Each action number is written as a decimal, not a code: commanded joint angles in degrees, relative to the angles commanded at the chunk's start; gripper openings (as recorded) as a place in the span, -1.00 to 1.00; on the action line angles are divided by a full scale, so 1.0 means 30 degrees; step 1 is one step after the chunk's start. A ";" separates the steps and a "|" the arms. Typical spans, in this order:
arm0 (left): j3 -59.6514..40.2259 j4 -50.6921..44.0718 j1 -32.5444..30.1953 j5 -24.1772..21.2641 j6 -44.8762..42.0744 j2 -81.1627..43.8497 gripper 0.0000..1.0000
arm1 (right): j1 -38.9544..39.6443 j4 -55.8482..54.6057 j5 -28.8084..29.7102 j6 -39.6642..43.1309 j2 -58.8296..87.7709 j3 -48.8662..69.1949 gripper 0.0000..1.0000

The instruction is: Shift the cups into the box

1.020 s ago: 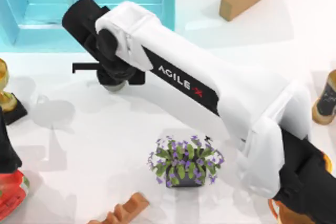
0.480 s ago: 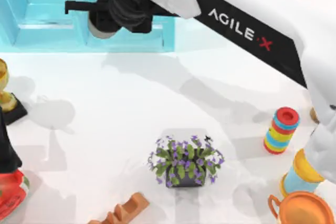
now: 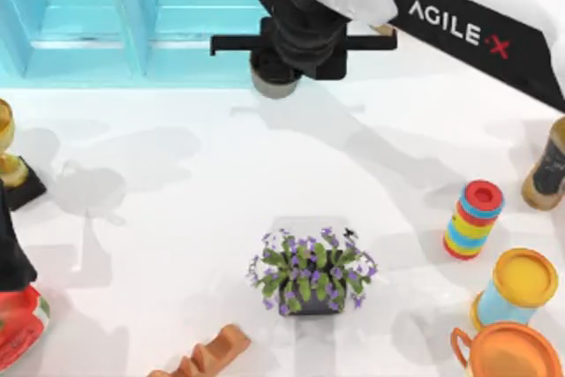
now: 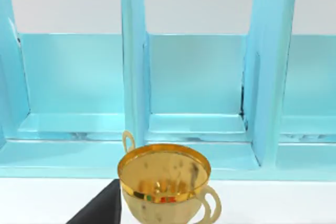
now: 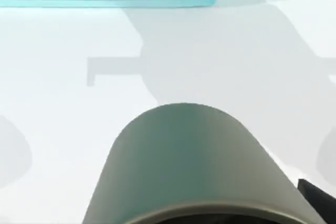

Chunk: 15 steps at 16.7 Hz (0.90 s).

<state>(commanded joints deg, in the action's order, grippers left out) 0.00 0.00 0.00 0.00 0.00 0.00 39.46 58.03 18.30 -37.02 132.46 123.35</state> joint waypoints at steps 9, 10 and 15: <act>0.0000 0.0000 0.0000 0.0000 0.0000 0.0000 1.00 | -0.2015 0.0310 -0.0178 0.1968 -0.1032 -0.0444 -1.00; 0.0000 0.0000 0.0000 0.0000 0.0000 0.0000 1.00 | -0.2999 0.0497 -0.0288 0.2915 -0.1480 -0.0698 -1.00; 0.0000 0.0000 0.0000 0.0000 0.0000 0.0000 1.00 | -0.9739 0.2015 -0.1585 0.9319 -0.4342 -0.2844 -1.00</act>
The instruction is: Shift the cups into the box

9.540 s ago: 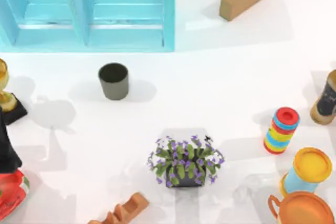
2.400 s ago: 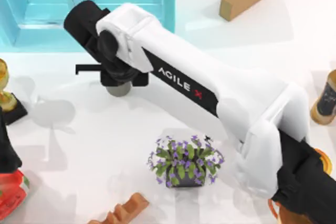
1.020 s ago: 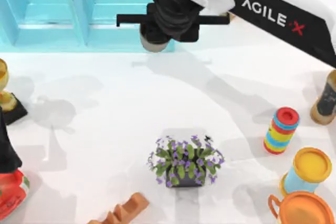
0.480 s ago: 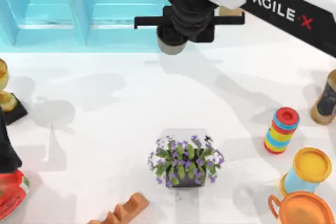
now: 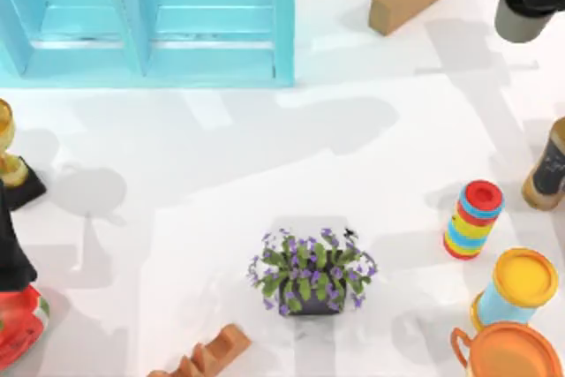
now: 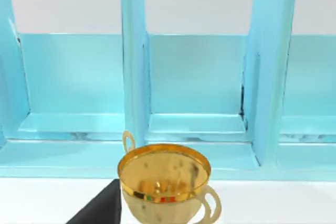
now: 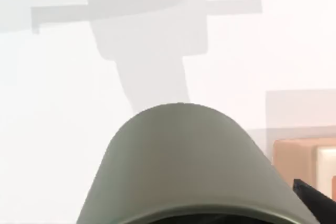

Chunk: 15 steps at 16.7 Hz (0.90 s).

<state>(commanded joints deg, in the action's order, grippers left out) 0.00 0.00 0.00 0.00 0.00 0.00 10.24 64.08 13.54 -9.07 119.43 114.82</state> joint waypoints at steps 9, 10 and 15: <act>0.0000 0.0000 0.0000 0.0000 0.0000 0.0000 1.00 | -1.2149 0.3661 -0.3729 1.1714 -0.4375 -0.5428 -1.00; 0.0000 0.0000 0.0000 0.0000 0.0000 0.0000 1.00 | -1.2758 0.3918 -0.4032 1.2325 -0.4614 -0.5811 -1.00; 0.0000 0.0000 0.0000 0.0000 0.0000 0.0000 1.00 | -1.3418 0.4223 -0.4406 1.2990 -0.4878 -0.6251 -1.00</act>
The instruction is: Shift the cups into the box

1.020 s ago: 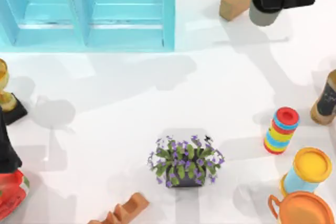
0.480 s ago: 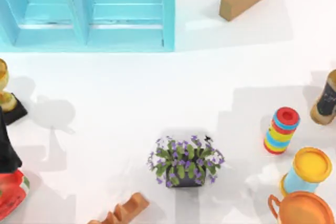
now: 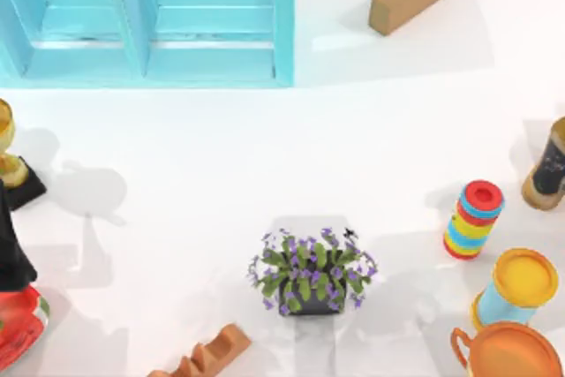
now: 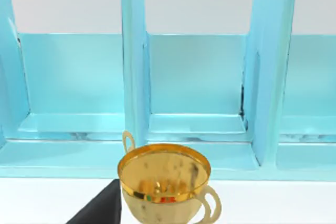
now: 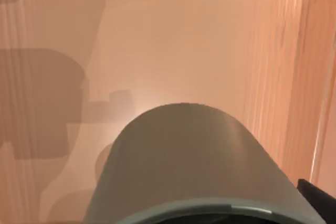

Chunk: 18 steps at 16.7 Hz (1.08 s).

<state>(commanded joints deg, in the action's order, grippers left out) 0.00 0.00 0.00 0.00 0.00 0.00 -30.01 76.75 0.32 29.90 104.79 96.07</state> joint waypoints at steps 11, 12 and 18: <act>0.0000 0.0000 0.0000 0.0000 0.0000 0.0000 1.00 | 0.0434 -0.4764 0.0037 -0.0433 0.0099 -0.4647 -1.00; 0.0000 0.0000 0.0000 0.0000 0.0000 0.0000 1.00 | 0.0445 -0.4854 0.0036 -0.0446 0.0119 -0.4738 -1.00; 0.0000 0.0000 0.0000 0.0000 0.0000 0.0000 1.00 | 0.0445 -0.4854 0.0036 -0.0446 0.0119 -0.4738 -0.55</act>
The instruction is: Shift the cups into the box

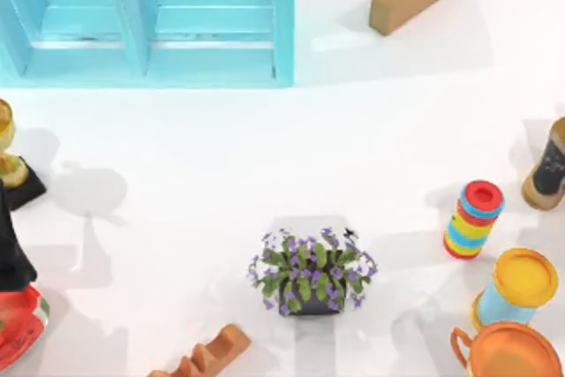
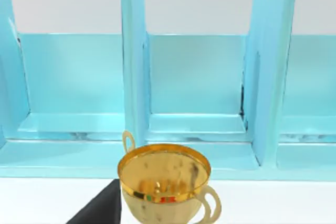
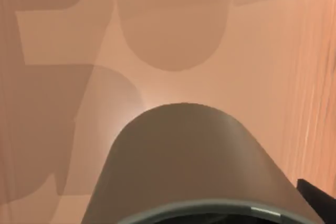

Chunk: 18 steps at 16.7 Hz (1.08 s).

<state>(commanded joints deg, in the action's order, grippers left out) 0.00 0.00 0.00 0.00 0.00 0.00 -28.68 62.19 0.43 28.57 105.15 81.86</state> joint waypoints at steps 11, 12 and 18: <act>0.0000 0.0000 0.0000 0.0000 0.0000 0.0000 1.00 | 0.0000 0.0000 0.0000 0.0000 0.0000 0.0000 1.00; 0.0000 0.0000 0.0000 0.0000 0.0000 0.0000 1.00 | 0.0000 0.0000 0.0000 0.0000 0.0000 0.0000 1.00; 0.0000 0.0000 0.0000 0.0000 0.0000 0.0000 1.00 | 0.0000 0.0000 0.0000 0.0000 0.0000 0.0000 1.00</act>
<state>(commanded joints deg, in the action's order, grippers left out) 0.00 0.00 0.00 0.00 0.00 0.00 -28.68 62.19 0.43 28.57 105.15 81.86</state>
